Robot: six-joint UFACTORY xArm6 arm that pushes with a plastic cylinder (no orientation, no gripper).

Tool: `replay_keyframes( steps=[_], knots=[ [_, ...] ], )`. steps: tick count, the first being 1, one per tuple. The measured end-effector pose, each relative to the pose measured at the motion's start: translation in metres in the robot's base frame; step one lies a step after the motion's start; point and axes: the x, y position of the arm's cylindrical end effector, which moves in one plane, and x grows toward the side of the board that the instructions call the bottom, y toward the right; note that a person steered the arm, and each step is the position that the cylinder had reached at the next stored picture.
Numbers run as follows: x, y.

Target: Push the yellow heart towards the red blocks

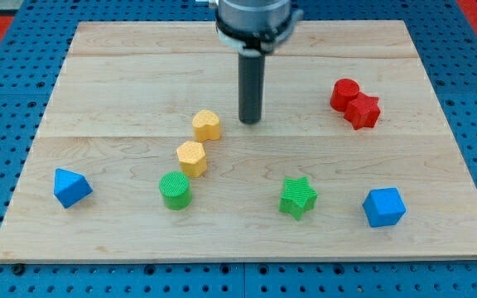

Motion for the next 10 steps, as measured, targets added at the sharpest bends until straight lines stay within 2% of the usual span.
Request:
replay_keyframes(
  steps=[1,2,3,4,8,10],
  knots=[
    [0.006,-0.131],
    [0.037,-0.170],
    [0.041,-0.075],
    [0.028,-0.024],
    [0.034,-0.041],
    [0.023,0.003]
  ],
)
